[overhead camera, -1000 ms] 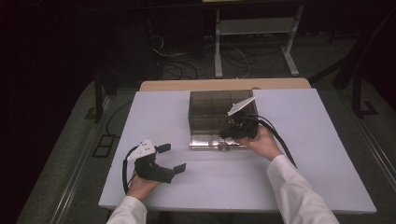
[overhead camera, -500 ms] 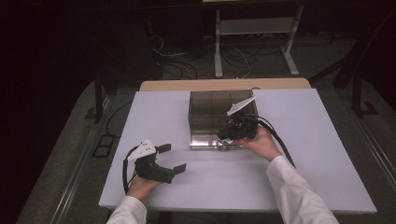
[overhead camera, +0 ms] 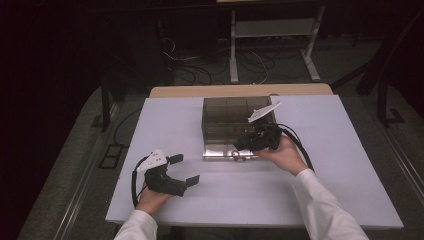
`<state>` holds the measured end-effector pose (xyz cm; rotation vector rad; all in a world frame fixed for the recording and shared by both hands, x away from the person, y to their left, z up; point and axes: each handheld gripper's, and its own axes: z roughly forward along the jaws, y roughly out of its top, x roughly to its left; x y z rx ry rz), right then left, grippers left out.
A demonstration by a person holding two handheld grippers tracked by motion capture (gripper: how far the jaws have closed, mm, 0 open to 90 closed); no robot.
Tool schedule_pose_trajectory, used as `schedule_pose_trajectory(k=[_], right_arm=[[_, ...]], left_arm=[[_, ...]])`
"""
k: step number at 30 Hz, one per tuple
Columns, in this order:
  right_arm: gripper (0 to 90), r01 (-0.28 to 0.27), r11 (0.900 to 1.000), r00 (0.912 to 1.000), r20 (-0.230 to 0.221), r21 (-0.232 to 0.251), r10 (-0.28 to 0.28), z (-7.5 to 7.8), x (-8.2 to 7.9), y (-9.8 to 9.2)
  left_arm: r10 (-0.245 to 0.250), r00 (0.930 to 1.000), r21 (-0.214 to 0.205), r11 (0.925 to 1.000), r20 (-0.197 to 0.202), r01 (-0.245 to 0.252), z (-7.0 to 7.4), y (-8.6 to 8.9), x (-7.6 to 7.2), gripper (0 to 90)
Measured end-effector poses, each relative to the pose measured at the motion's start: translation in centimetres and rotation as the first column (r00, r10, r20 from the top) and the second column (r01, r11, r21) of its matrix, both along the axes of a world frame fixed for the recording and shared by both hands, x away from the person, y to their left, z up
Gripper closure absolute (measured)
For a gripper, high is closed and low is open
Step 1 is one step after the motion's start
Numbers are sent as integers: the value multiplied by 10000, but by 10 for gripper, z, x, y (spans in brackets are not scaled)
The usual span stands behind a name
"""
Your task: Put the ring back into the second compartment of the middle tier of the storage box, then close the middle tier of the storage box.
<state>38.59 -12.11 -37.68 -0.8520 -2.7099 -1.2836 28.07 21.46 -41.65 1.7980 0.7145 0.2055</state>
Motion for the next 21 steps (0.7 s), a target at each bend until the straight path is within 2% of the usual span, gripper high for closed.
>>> schedule_pose_trajectory(k=[9, 21], right_arm=[[634, -246, 9993, 9997, 89, 294, 243, 7, -15, 1], [663, -585, 9974, 9982, 148, 416, 579, 6, -29, 6]], left_arm=[[31, 10000, -95, 9999, 7, -30, 0, 1, 1, 0], [17, 10000, -104, 9999, 67, -16, 1, 2, 1, 0]])
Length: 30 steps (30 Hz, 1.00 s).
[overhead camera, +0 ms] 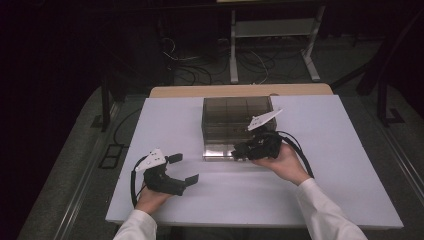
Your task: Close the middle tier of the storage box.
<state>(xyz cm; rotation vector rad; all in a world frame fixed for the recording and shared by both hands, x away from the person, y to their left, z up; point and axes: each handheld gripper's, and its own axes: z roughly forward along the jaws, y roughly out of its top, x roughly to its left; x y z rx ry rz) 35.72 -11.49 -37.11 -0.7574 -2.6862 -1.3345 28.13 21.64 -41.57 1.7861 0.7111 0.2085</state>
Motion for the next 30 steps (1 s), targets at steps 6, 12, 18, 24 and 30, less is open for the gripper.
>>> schedule_pose_trajectory(k=[6, 12, 18, 24, 30], right_arm=[[745, -219, 9997, 9997, -48, 61, 219, -3, -6, 1], [815, -454, 9990, 9990, -33, -32, 454, -7, -13, 4], [887, -693, 9974, 9976, 72, -202, 694, -10, -18, 7], [890, -813, 9963, 9967, 34, -286, 814, -14, -20, 9], [890, -919, 9949, 9957, -119, -420, 915, -21, -23, 11]], left_arm=[[6, 10000, 22, 10000, -1, -6, 0, 0, 0, 0], [-5, 10000, 56, 10000, 9, 5, 1, 0, -1, 0], [2, 10000, 49, 10000, 18, -2, 1, -1, -1, 0], [-4, 10000, 39, 10000, 12, 4, 1, -1, -1, 0], [1, 10000, 48, 10000, 20, -1, 1, -1, -1, 0]])
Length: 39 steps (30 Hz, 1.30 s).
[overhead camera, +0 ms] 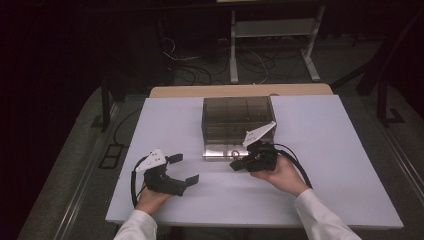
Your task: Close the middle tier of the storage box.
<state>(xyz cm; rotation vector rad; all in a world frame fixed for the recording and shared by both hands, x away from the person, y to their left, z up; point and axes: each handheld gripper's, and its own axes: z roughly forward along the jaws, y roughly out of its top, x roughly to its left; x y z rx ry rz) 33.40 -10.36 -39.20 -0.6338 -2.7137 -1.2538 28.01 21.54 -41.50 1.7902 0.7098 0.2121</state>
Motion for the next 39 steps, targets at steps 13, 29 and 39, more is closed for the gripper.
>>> schedule_pose_trajectory(k=[13, 29, 39], right_arm=[[890, 186, 9989, 9997, -150, -435, -192, -15, -1, 3], [890, 615, 9935, 9980, -90, -961, -627, -27, 3, 6], [890, 908, 9882, 9959, 124, -1232, -900, -31, 6, 6]], left_arm=[[5, 10000, -11, 10000, -8, -5, 0, 0, 0, 0], [5, 10000, 9, 10000, 7, -5, 0, 0, 0, 0], [-7, 10000, 19, 10000, 35, 7, 0, 0, 0, 0]])
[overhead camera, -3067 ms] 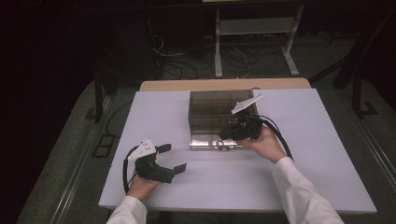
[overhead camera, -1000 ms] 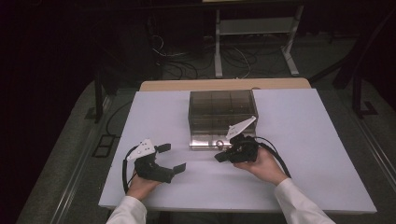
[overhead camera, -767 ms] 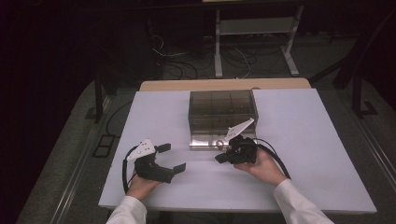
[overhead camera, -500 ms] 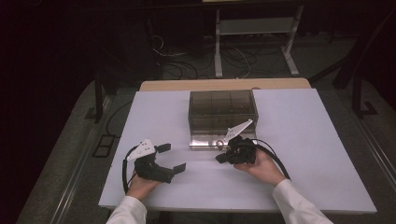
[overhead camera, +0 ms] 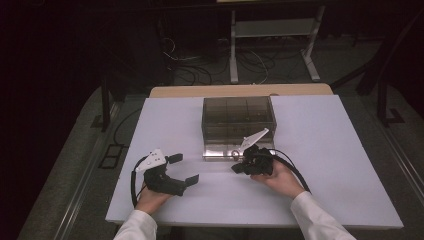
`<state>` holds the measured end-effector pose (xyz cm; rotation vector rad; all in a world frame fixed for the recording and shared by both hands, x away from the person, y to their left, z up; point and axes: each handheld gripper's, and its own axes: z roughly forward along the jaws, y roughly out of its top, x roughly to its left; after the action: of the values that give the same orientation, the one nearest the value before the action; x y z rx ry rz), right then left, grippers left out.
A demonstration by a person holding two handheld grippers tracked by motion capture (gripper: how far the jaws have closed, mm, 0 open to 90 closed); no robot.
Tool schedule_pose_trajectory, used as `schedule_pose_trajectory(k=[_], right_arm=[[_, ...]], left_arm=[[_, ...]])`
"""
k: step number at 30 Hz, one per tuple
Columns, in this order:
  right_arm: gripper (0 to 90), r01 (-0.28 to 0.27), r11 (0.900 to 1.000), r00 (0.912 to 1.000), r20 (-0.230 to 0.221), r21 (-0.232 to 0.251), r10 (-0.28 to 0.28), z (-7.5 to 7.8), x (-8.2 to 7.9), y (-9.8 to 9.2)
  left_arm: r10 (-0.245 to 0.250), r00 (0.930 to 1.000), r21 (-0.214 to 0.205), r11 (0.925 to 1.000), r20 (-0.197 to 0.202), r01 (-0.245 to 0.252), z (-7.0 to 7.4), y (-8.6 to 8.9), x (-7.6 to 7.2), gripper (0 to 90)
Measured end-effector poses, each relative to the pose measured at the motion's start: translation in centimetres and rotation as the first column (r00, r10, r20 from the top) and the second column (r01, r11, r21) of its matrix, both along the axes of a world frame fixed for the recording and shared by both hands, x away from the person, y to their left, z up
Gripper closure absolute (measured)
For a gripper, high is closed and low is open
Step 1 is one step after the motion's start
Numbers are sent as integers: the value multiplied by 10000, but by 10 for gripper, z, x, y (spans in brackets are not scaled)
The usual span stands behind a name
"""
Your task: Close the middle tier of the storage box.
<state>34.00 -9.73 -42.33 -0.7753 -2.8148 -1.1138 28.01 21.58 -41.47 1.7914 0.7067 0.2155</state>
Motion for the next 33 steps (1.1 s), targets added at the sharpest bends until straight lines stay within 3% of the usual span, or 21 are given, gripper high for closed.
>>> schedule_pose_trajectory(k=[12, 33], right_arm=[[890, 403, 9989, 9989, 241, -236, -397, -1, 2, 0], [890, 552, 9985, 9977, 403, -55, -549, 2, 9, -6]], left_arm=[[5, 10000, -6, 10000, -14, -5, 0, 0, 0, 0], [18, 10000, 0, 10000, -30, -18, 0, 0, 0, 0]])
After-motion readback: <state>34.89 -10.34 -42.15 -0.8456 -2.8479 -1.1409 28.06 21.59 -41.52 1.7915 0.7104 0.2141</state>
